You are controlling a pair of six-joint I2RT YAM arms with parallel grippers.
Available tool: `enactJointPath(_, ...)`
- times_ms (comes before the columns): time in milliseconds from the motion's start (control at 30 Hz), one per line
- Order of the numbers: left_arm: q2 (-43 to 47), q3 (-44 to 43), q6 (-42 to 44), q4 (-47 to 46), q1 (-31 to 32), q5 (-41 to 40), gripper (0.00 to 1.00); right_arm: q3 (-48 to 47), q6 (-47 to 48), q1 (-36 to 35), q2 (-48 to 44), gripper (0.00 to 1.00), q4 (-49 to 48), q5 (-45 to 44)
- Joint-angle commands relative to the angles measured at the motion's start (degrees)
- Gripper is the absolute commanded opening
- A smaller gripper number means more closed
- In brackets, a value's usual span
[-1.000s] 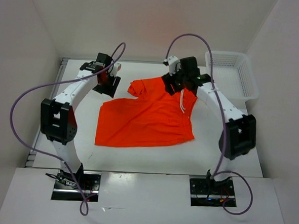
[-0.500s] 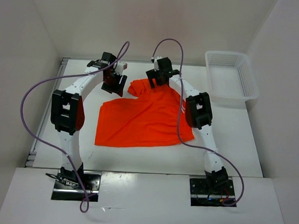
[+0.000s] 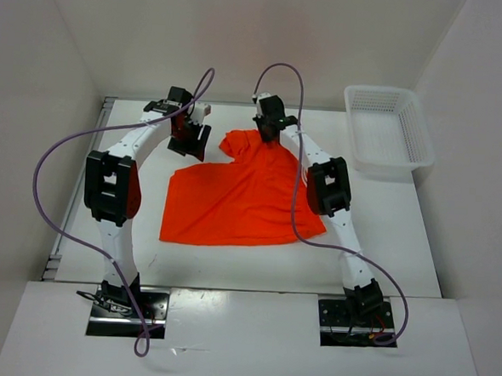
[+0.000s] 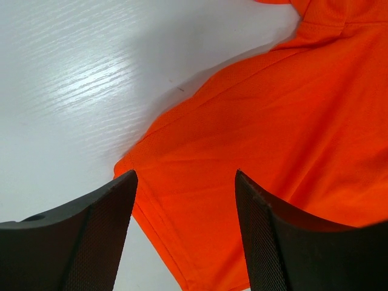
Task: Fold and stack the shorts
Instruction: Fold the shorts
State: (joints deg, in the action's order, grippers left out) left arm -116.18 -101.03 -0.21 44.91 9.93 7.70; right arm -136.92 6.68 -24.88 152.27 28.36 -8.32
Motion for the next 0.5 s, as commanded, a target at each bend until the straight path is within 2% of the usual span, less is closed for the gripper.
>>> enactJointPath(0,0.1,-1.0,0.2,-0.4,-0.3,-0.6,0.73,0.5,-0.4,-2.4,-3.9,0.00,5.0,2.4)
enactJointPath(167,1.7,0.1,0.2,-1.6,-0.3,-2.4,0.73,3.9,0.3,-4.4,-12.0,0.00,5.0,4.6)
enactJointPath(267,2.3,1.3,0.2,-2.8,-0.3,-3.7,0.73,11.9,1.6,-5.6,-19.4,0.00,5.6,9.1)
enactJointPath(367,2.8,1.3,0.2,-3.4,-0.3,-2.7,0.73,27.7,4.6,-6.1,-29.1,0.00,0.5,11.5)
enactJointPath(400,2.8,-0.1,0.2,-3.4,-0.3,-2.0,0.73,35.9,5.4,-6.1,-31.7,0.00,-1.3,11.5)
enactJointPath(467,2.1,-1.8,0.2,-3.4,-0.3,-1.3,0.76,42.1,7.4,-6.8,-39.0,0.00,-5.6,13.2)
